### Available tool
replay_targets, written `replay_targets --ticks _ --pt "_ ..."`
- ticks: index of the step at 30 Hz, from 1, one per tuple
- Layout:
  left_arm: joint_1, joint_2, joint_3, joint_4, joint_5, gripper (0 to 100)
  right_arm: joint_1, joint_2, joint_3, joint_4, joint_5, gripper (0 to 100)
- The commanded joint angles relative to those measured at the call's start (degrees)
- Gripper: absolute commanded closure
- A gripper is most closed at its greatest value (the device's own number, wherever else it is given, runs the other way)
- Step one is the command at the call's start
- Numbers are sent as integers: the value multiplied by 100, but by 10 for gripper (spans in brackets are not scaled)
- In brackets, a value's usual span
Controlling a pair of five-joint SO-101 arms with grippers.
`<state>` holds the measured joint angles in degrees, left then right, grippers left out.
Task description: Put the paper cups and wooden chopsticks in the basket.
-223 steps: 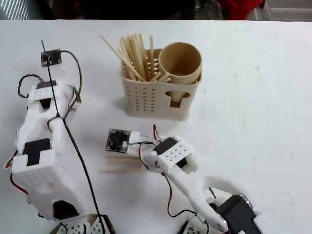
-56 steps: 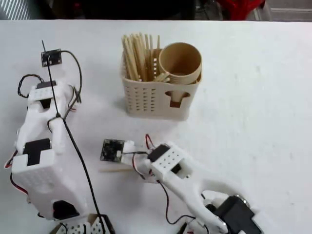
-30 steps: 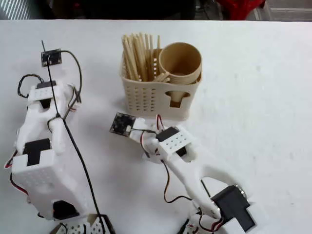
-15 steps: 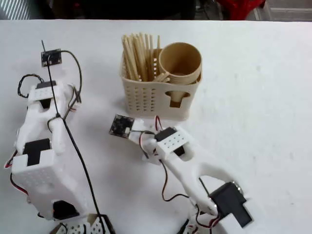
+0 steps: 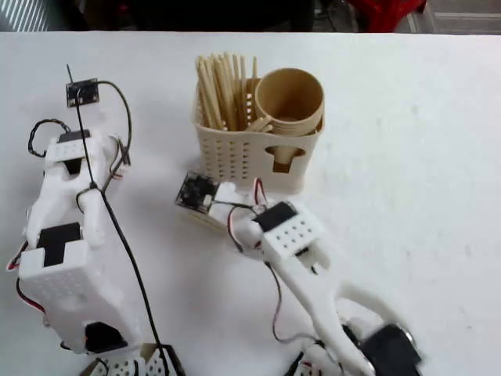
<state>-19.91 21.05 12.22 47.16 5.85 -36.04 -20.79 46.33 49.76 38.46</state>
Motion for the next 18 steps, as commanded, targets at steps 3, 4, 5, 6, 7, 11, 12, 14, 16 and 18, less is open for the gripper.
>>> replay_targets --ticks 3,4,5,6,7,11,12,14,16,18 --pt "101 -31 -202 -105 -70 870 -48 -1209 -79 233 -334 978" --pt "101 -31 -202 -105 -70 870 -40 -1226 -70 198 -334 977" --pt "101 -31 -202 -105 -70 870 -40 -1174 -44 171 -281 976" --pt "101 -31 -202 -105 -70 871 -48 -1059 -9 92 -281 970" --pt "101 -31 -202 -97 -70 871 -48 -892 9 22 -281 951" --pt "101 -31 -202 -97 -70 871 -22 92 18 -242 -18 842" --pt "101 -31 -202 -97 -70 871 -22 356 18 -321 88 827" --pt "101 -31 -202 -97 -70 871 -13 848 0 -514 185 824" --pt "101 -31 -202 -97 -70 870 -4 1253 -9 -716 237 835" --pt "101 -31 -202 -97 -70 870 -4 1525 -62 -804 237 844"
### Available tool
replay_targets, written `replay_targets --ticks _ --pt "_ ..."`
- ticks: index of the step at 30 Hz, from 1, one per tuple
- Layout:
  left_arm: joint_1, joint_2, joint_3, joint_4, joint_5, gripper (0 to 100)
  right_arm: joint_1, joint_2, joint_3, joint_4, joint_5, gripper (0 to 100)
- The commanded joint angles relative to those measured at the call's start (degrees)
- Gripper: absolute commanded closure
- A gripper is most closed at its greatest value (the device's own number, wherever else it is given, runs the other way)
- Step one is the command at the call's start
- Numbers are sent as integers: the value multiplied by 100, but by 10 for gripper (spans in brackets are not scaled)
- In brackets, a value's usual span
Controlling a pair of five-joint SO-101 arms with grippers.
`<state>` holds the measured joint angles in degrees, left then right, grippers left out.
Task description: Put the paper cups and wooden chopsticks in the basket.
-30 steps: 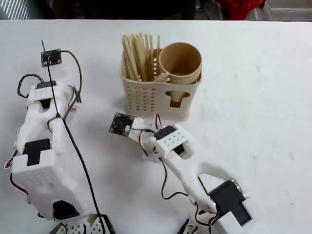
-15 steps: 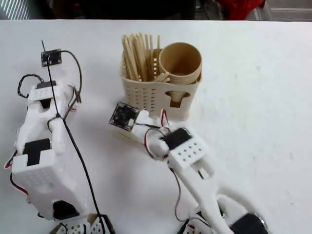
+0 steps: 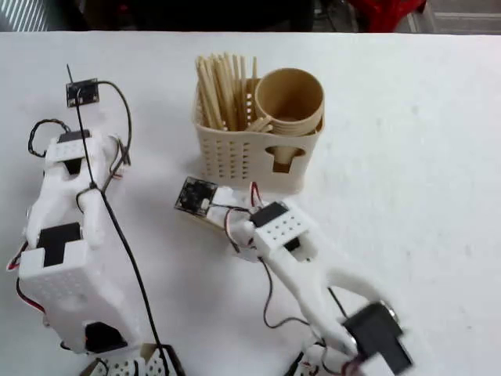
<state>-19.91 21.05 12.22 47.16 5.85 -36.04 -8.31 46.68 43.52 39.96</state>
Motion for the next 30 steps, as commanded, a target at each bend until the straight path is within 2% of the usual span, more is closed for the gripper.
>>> replay_targets --ticks 1,10,13,17,19,25,30 --pt "101 -31 -202 -105 -70 870 -4 374 -141 -180 88 848" --pt "101 -31 -202 -97 -70 870 -4 541 -264 -22 97 857" --pt "101 -31 -202 -97 -70 870 -4 505 -264 -48 70 982" --pt "101 -31 -202 -97 -70 871 -4 382 -264 -57 44 986" --pt "101 -31 -202 -97 -70 870 -4 22 -220 -40 35 980" --pt "101 -31 -202 -105 -70 870 -13 -1895 -193 286 -651 981" --pt "101 -31 -202 -105 -70 870 -48 -3451 -387 119 -905 981"
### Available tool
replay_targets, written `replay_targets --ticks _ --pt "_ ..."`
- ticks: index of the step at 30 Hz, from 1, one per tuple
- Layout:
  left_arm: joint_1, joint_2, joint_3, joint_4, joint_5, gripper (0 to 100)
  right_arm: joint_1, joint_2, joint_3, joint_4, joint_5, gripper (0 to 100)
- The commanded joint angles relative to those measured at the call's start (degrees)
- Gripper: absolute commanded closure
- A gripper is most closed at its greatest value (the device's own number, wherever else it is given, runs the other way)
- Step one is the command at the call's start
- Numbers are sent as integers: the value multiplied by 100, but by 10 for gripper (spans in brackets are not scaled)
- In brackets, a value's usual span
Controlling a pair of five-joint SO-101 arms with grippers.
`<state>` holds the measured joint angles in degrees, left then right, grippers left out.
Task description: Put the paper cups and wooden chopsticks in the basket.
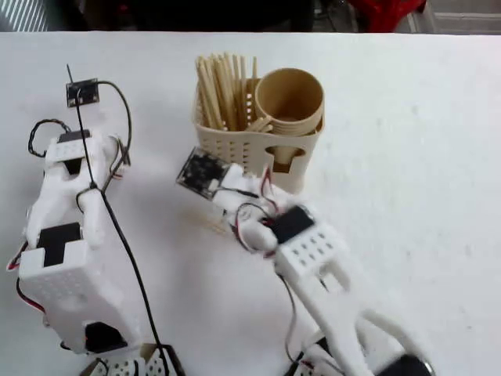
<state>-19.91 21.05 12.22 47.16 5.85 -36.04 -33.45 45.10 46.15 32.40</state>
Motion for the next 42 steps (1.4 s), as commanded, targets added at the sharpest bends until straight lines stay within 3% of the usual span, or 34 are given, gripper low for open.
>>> replay_targets --ticks 1,5,9,12,19,24,42 --pt "101 -31 -202 -105 -70 870 -48 -1174 -334 -189 -211 981" --pt "101 -31 -202 -105 -70 869 -48 -1578 -958 -365 -281 981" --pt "101 -31 -202 -105 -70 869 -84 -1490 -967 699 -255 981" --pt "101 -31 -202 -105 -70 869 -198 -1068 -237 1156 176 976" --pt "101 -31 -202 -105 -70 870 -171 567 1029 -418 791 831" --pt "101 -31 -202 -105 -70 870 -198 1552 1011 -1051 809 848" --pt "101 -31 -202 -105 -70 869 75 2193 484 -980 809 854"
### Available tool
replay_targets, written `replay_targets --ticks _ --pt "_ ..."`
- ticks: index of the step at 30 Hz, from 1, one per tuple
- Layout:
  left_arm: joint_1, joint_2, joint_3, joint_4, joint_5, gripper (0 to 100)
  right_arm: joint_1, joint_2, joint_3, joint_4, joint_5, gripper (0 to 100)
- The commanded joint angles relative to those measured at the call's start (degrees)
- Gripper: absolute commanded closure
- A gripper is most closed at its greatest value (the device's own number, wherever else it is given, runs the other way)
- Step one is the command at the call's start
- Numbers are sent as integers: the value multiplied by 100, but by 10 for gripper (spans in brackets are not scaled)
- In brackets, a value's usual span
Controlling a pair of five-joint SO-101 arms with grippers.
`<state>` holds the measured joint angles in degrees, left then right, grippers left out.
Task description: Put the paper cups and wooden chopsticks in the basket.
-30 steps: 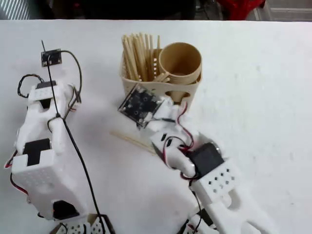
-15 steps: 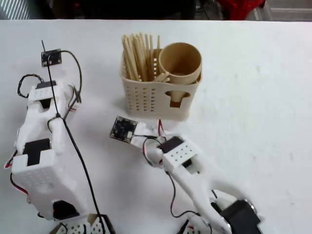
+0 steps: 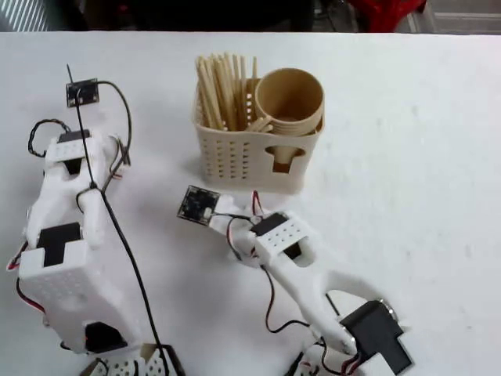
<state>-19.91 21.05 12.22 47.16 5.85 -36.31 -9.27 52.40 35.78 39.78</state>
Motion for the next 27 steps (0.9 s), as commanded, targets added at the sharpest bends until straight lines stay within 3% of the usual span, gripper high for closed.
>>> replay_targets --ticks 1,7,16,24,27 --pt "101 -31 -202 -105 -70 869 101 -382 -255 163 70 853" --pt "101 -31 -202 -105 -70 869 198 -1235 -246 330 44 852" --pt "101 -31 -202 -105 -70 871 224 66 -185 -277 70 854" --pt "101 -31 -202 -97 -70 870 224 303 -466 -4 70 854" --pt "101 -31 -202 -97 -70 870 207 303 -466 4 79 930"
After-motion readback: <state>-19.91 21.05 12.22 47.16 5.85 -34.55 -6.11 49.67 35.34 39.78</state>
